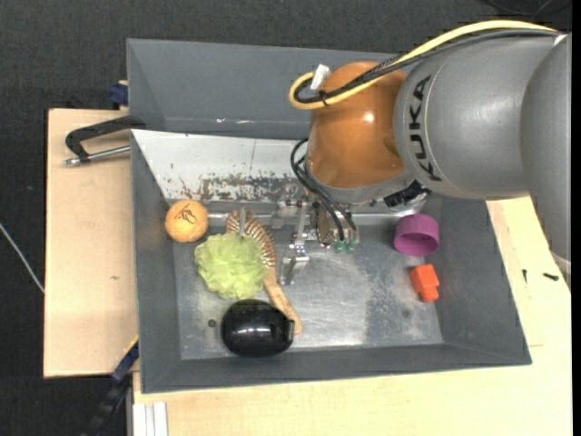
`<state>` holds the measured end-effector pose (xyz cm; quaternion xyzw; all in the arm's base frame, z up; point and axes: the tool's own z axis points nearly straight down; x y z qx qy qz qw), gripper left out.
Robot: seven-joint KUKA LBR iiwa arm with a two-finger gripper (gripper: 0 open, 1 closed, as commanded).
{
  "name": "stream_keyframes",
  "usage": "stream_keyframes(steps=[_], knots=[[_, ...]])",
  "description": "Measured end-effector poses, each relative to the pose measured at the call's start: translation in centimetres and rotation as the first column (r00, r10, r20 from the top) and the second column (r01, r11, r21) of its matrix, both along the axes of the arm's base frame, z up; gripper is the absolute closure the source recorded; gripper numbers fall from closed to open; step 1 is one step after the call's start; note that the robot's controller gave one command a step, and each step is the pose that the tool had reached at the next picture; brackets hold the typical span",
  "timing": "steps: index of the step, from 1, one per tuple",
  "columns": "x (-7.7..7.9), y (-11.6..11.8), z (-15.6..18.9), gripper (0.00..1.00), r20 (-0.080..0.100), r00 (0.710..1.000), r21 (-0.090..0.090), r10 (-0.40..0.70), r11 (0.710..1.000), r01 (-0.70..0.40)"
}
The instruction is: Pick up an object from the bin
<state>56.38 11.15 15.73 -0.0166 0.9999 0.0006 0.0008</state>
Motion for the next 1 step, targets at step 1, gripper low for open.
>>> stream_keyframes(steps=[1], knots=[[0.69,-2.13,-2.40,0.00,0.013,0.992,0.001,0.129,0.992,-0.129]])
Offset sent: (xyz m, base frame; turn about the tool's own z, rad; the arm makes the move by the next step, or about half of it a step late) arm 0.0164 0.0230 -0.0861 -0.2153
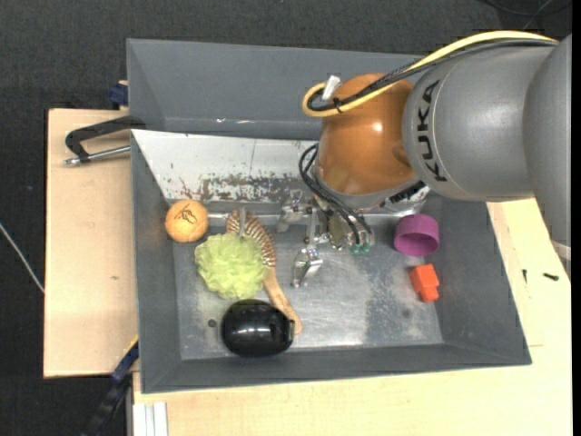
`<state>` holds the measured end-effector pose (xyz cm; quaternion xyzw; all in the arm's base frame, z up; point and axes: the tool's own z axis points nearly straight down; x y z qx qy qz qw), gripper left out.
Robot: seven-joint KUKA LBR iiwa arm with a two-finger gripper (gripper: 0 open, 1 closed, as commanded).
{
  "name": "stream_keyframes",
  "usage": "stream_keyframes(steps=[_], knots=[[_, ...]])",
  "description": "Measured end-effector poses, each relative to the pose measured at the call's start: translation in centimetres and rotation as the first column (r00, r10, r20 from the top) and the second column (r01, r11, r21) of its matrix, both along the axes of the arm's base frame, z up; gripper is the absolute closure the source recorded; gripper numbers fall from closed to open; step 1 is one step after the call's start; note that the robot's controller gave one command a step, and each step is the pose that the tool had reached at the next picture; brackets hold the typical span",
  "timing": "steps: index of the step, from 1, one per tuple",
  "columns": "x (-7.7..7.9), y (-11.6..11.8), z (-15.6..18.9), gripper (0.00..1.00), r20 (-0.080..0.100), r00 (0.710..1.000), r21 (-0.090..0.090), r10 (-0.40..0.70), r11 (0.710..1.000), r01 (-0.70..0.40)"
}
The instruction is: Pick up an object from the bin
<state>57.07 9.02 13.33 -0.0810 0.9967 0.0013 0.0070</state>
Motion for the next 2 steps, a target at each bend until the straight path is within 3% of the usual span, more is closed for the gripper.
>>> stream_keyframes(steps=[1,2], knots=[[0.7,1.9,-4.4,0.00,-0.010,0.998,-0.006,0.064,0.998,-0.064],[1.0,3.9,-5.1,0.00,-0.003,0.998,-0.003,0.065,0.998,-0.065]])
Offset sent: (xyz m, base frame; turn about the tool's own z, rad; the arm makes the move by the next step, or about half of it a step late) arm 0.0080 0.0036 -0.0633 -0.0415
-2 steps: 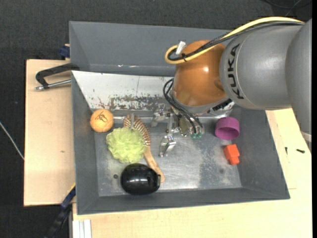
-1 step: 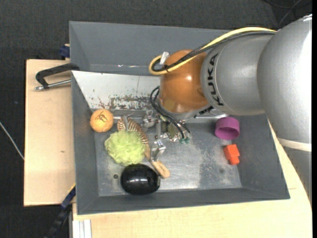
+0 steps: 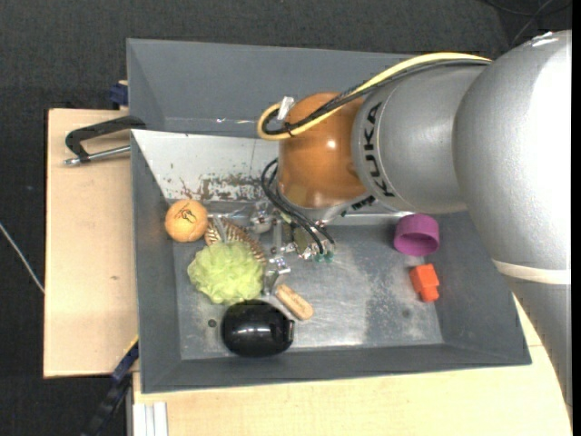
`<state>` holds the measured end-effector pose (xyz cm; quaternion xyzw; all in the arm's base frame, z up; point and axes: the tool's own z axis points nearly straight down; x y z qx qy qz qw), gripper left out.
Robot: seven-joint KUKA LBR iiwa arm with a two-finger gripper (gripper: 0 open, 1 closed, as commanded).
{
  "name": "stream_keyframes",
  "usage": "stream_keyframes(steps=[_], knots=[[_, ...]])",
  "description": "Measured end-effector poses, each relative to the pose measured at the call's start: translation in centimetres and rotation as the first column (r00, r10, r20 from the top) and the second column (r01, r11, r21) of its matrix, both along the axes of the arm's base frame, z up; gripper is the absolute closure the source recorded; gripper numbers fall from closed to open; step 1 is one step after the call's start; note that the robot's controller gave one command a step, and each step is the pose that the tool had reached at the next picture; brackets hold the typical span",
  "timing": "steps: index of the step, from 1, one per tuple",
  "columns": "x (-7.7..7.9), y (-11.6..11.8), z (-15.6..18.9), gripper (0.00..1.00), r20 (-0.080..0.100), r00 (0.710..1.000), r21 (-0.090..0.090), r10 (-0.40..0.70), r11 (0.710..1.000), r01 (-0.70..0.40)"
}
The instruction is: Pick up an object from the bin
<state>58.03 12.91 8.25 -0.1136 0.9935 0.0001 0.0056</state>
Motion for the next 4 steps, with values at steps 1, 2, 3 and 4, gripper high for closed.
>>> stream_keyframes(steps=[1,2,3,4], knots=[[-1.4,-6.7,-0.8,1.00,-0.003,0.987,0.003,-0.161,0.987,0.161],[-1.4,-6.7,-0.8,1.00,-0.003,0.987,0.003,-0.161,0.987,0.161],[-1.3,-7.0,0.8,1.00,-0.014,0.986,0.000,-0.165,0.986,0.165],[-0.2,-5.8,7.1,1.00,-0.009,0.983,-0.001,-0.184,0.983,0.184]])
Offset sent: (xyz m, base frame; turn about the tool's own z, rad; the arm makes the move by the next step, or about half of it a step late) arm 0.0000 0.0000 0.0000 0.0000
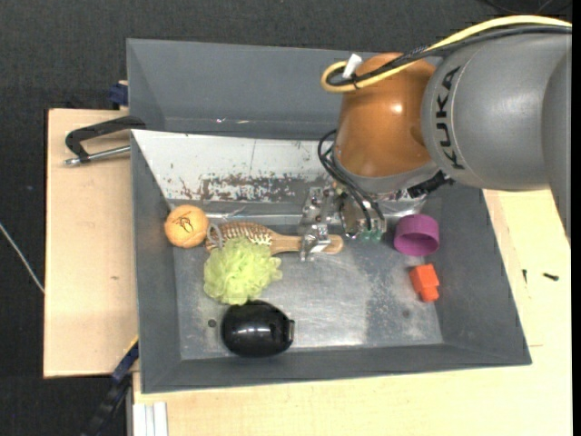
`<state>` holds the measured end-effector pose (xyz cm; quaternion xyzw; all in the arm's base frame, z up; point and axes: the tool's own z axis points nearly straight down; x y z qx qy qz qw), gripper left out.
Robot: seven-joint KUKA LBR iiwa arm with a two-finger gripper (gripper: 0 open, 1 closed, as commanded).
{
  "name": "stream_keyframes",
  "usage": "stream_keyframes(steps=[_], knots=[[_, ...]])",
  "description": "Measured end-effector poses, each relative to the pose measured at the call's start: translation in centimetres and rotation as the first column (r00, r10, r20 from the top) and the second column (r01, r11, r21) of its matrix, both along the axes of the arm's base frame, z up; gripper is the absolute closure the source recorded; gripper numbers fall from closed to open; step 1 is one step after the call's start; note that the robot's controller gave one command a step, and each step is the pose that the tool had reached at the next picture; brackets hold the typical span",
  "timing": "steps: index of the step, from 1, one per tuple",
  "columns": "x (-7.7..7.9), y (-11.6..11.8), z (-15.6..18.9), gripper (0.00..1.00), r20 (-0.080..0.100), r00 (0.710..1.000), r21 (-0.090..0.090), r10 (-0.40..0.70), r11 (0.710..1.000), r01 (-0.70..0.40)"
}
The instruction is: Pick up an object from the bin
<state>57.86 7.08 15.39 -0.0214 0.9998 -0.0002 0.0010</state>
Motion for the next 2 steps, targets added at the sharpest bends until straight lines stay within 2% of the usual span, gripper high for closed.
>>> stream_keyframes(steps=[1,2], knots=[[0.9,0.0,2.2,1.00,0.012,1.000,0.003,-0.002,1.000,0.002],[-1.2,-1.3,4.9,1.00,-0.004,1.000,0.001,0.005,1.000,-0.005]])
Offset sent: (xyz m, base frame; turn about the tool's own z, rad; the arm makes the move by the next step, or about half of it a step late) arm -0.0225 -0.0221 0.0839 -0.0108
